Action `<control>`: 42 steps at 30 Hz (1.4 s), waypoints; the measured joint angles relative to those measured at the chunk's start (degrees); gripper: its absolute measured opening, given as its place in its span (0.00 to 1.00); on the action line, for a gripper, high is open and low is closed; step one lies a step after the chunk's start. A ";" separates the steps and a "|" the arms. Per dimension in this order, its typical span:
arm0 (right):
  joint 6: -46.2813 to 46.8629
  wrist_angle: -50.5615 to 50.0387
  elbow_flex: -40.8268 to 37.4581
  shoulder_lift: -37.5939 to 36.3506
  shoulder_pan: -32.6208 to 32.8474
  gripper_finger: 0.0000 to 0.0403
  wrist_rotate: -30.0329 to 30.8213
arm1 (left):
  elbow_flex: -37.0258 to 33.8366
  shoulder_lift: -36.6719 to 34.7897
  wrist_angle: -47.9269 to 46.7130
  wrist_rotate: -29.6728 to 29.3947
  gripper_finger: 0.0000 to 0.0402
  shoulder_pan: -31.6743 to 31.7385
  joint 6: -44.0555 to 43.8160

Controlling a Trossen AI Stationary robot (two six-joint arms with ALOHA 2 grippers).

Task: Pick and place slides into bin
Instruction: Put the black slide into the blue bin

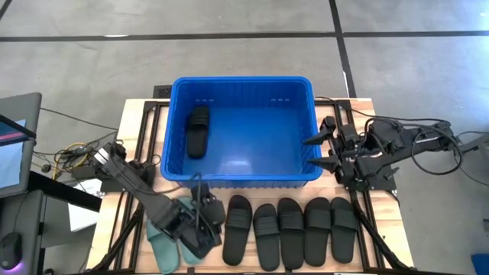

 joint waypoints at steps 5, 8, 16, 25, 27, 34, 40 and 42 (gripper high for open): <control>-0.08 -2.12 -0.02 0.02 0.02 0.66 -0.23 | -5.85 -0.02 9.53 1.68 0.61 -0.05 5.41; -0.06 -3.71 0.00 -0.02 0.00 0.66 -0.23 | -7.16 -0.02 9.33 1.90 0.58 0.01 6.65; -0.10 -5.23 0.00 -0.17 0.04 0.66 -0.23 | -6.96 3.70 14.38 10.90 0.54 0.75 13.17; -0.08 -5.97 0.00 -0.20 0.04 0.66 -0.23 | -0.18 13.85 7.51 4.94 0.54 0.70 15.46; -0.06 -6.09 -0.01 -0.20 0.04 0.66 -0.23 | 1.37 16.27 6.20 2.90 0.54 0.89 16.60; 0.29 -6.51 0.00 -0.20 0.04 0.66 -0.23 | 5.10 21.90 6.48 4.74 0.54 1.35 18.95; 0.38 -6.75 -0.02 -0.20 0.04 0.66 -0.25 | 5.30 23.27 3.77 1.41 0.54 1.69 12.88; 0.38 -6.91 0.00 -0.18 0.04 0.66 -0.25 | 5.16 23.61 0.59 1.08 0.54 1.96 11.40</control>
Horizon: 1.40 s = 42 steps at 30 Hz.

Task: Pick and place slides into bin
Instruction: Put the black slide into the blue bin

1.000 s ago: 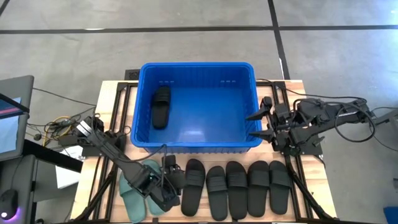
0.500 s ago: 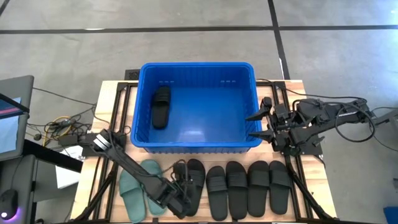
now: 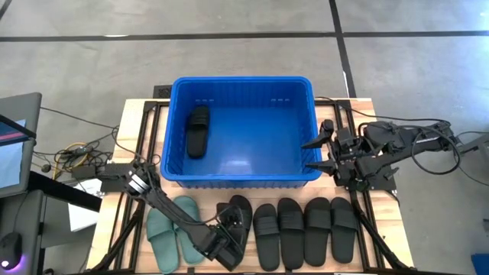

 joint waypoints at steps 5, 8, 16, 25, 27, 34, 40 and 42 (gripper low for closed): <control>0.01 -0.43 -0.01 -0.01 0.09 0.66 -0.02 | 0.10 -0.17 -0.34 0.34 0.51 1.26 -0.52; 0.00 -0.65 -0.01 -0.02 0.09 0.66 -0.02 | 0.10 -0.17 -0.09 0.60 0.42 1.81 -0.54; -0.12 -2.25 -0.01 -0.01 0.09 0.66 -0.02 | 2.27 -0.20 -0.08 1.35 0.03 2.62 -0.42; -0.49 -3.26 0.00 0.00 0.07 0.66 -0.04 | 11.49 -0.15 -10.70 2.50 0.01 1.87 -3.33; -0.58 -3.51 0.00 -0.02 0.07 0.66 -0.04 | 14.08 -0.26 -14.23 2.19 0.01 1.47 -4.32; -1.80 -3.71 0.00 -0.01 0.07 0.66 -0.02 | 23.77 -0.22 -32.24 2.47 0.00 0.05 -11.31; -2.55 -3.72 0.00 -0.02 0.07 0.66 -0.02 | 32.23 -0.82 -33.35 2.39 0.00 -1.01 -10.79; -3.08 -3.82 -0.02 0.00 0.07 0.66 -0.02 | 35.15 -1.00 -33.67 1.16 0.00 -0.92 -10.36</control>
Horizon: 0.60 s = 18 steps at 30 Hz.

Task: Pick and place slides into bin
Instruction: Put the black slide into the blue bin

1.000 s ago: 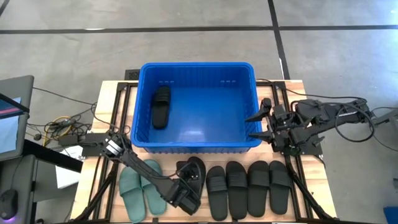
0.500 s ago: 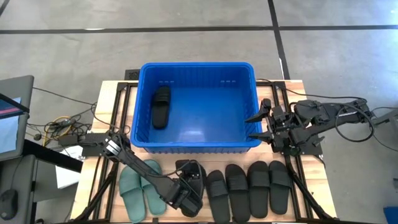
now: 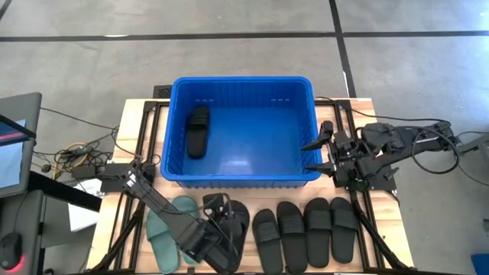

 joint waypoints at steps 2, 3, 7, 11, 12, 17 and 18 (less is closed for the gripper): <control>-0.11 0.07 0.02 -0.02 0.00 0.66 -0.01 | 2.33 -0.02 0.37 -2.89 0.00 0.35 0.44; -0.16 0.09 0.02 -0.02 0.00 0.66 -0.01 | 2.27 -0.51 0.98 -4.65 0.00 0.65 0.53; -0.37 0.11 0.02 0.00 0.00 0.66 -0.09 | 2.22 -2.70 2.06 -8.49 0.00 1.90 -0.03; -0.37 0.13 0.02 0.00 0.00 0.66 -0.17 | 2.13 -5.06 3.75 -12.73 0.00 3.08 1.95; -0.37 0.17 0.01 -0.02 0.00 0.66 -0.17 | 2.13 -5.65 3.74 -13.43 0.00 3.40 2.54; -0.37 0.47 0.02 -0.02 -0.11 0.66 -0.15 | 2.13 -8.44 0.28 -18.74 0.00 6.35 7.10; -0.37 0.53 0.02 -0.02 -0.28 0.66 -0.13 | 2.13 -8.98 -0.19 -19.46 0.00 7.27 8.33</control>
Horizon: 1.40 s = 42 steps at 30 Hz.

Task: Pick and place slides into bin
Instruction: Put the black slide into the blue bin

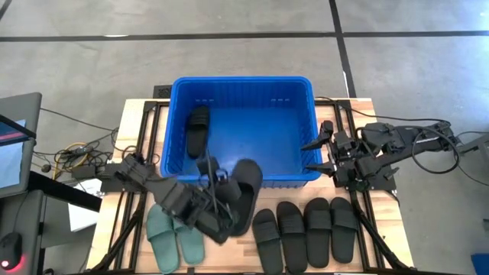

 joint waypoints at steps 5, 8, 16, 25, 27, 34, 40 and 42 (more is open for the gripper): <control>1.27 0.88 0.00 0.13 -2.51 0.66 0.18 | 0.00 -2.24 0.29 -0.45 0.00 6.50 12.10; 2.81 1.79 0.00 0.17 -4.32 0.66 0.19 | 0.00 -3.16 0.29 0.47 0.00 12.29 19.90; 5.03 8.63 0.00 0.17 -6.65 0.66 0.17 | -0.04 -3.17 0.28 14.02 0.00 30.13 37.31; 9.94 10.81 0.00 0.17 -6.58 0.66 0.20 | -3.56 -2.55 2.69 25.93 0.00 46.73 52.45; 10.91 10.81 -0.01 0.17 -6.58 0.66 0.29 | -6.51 -2.63 5.00 28.79 0.00 49.41 55.13; 11.02 10.81 -0.01 0.20 -6.58 0.66 3.71 | -18.01 -2.56 16.31 32.10 0.00 54.73 61.70; 11.04 10.81 0.00 0.17 -6.58 0.66 4.81 | -26.72 -2.49 22.87 33.82 0.00 55.95 62.43; 11.04 10.81 0.00 0.17 -6.58 0.66 4.90 | -29.45 -2.53 25.38 33.82 0.00 56.12 62.43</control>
